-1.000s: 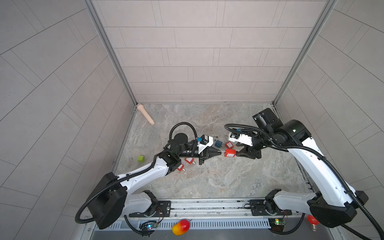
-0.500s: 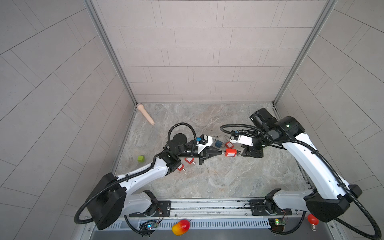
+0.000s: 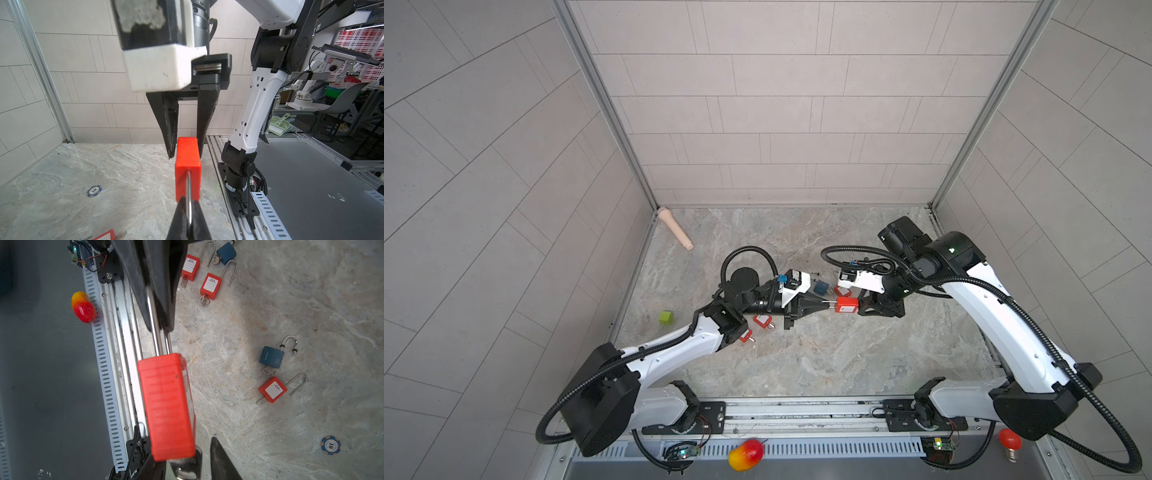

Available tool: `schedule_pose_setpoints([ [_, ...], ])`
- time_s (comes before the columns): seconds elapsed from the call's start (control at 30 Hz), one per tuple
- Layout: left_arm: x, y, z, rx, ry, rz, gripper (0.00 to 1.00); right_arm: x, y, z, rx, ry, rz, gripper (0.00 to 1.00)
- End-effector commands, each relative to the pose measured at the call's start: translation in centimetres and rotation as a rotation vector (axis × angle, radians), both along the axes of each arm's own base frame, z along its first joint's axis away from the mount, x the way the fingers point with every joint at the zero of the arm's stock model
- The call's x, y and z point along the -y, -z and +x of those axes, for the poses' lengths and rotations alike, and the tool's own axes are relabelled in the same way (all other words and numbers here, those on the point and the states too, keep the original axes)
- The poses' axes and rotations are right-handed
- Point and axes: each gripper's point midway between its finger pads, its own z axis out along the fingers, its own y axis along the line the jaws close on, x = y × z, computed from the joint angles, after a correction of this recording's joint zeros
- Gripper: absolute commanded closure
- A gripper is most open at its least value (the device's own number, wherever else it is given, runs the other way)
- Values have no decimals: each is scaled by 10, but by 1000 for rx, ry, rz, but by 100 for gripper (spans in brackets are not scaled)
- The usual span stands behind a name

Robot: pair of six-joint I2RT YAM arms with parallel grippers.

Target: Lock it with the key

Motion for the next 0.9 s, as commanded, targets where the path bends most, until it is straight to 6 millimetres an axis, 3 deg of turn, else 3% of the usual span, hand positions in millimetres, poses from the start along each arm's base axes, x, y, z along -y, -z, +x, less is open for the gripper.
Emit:
schedule_pose_setpoints([
  [0.0, 1, -11, -5, 45, 19, -39, 100, 0, 4, -11, -38, -20, -1, 63],
  [0.17, 1, -13, -5, 46, 21, -42, 100, 2, 8, -10, -19, -12, -5, 67],
  [0.33, 2, -14, -4, 40, 17, -42, 100, 1, 6, 4, 105, 5, 4, 75],
  [0.57, 4, -15, -3, 26, 15, -43, 100, 0, 9, 9, 230, -11, 6, 80],
  [0.67, 4, -15, -2, 25, 13, -44, 100, 3, 14, 10, 285, -33, -30, 78],
  [0.77, 4, -16, -2, 24, 14, -45, 100, 9, 11, 8, 301, -17, -45, 63],
  [0.87, 3, -16, -3, 26, 17, -44, 100, 21, 13, -2, 250, -12, -99, 59],
])
